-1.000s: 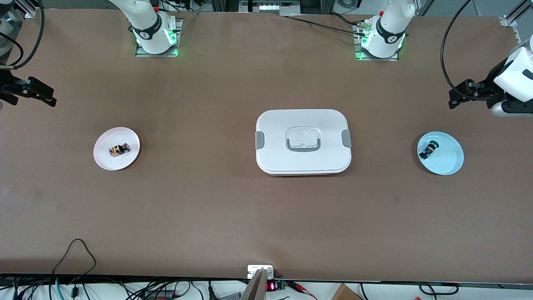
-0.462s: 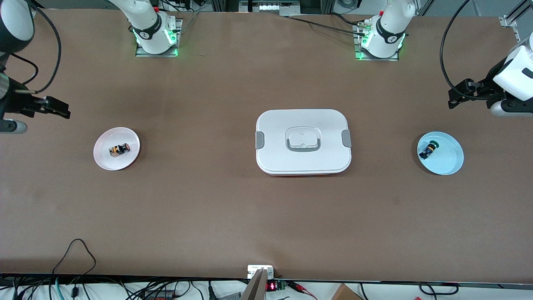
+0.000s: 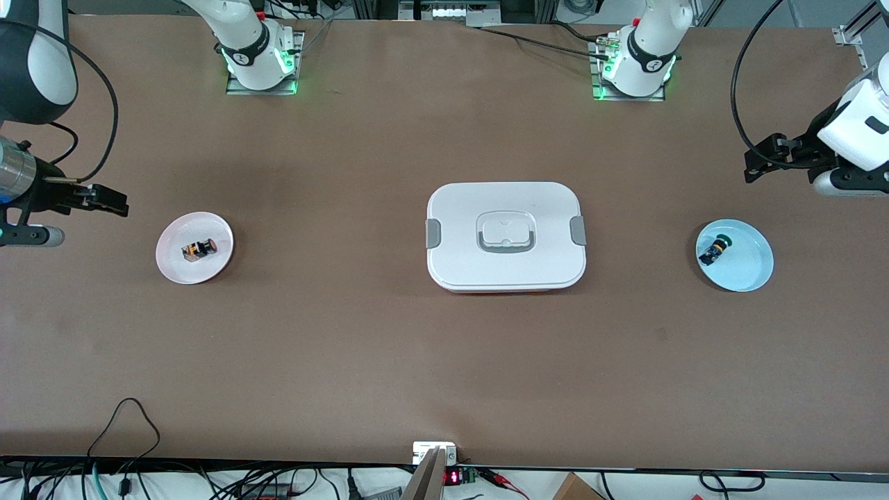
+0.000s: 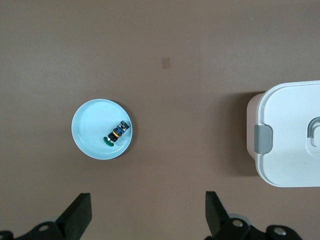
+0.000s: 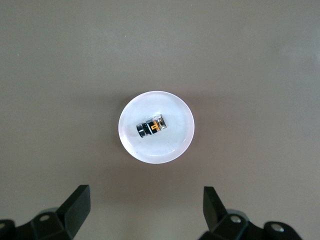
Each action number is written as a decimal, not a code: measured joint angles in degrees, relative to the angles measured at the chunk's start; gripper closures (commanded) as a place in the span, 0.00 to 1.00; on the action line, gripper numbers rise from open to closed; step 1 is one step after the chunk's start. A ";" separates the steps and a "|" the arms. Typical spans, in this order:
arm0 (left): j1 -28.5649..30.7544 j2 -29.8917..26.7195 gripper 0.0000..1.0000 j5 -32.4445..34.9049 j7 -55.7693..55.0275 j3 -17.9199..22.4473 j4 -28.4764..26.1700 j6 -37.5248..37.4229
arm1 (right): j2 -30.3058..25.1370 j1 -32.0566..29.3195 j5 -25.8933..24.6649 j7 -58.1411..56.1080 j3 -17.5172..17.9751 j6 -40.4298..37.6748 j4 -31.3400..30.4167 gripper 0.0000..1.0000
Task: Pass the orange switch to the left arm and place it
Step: 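Move the right gripper toward the orange switch on the white plate, then lower the open right gripper over the orange switch, then close the right gripper on the orange switch, then lift the orange switch with the right gripper toward the white box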
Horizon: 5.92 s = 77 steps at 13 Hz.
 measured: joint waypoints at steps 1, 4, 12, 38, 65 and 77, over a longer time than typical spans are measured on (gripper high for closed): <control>0.00 0.02 0.00 0.00 0.00 -0.03 0.41 0.00 | 0.76 0.02 0.00 0.00 0.00 0.38 0.02 0.00; -0.02 0.04 0.00 0.00 0.00 -0.08 0.79 0.00 | 3.10 0.08 0.00 0.00 0.02 1.28 0.04 0.00; -0.03 0.12 0.00 0.00 0.00 -0.11 0.82 0.00 | 10.94 -0.45 0.00 0.00 -0.13 10.95 -1.36 0.00; 0.01 1.00 0.00 0.00 0.00 -0.11 1.61 0.00 | 14.60 -0.83 0.00 -19.96 -0.14 44.32 -29.15 0.00; 0.10 1.32 0.00 0.00 0.00 -0.09 3.36 -0.56 | 5.37 -0.63 5.57 -23.04 3.48 16.14 -9.60 0.93; -0.01 1.33 0.00 -2.99 0.00 -0.26 3.62 -0.54 | 1.50 10.80 12.62 -32.50 11.33 13.75 8.22 1.00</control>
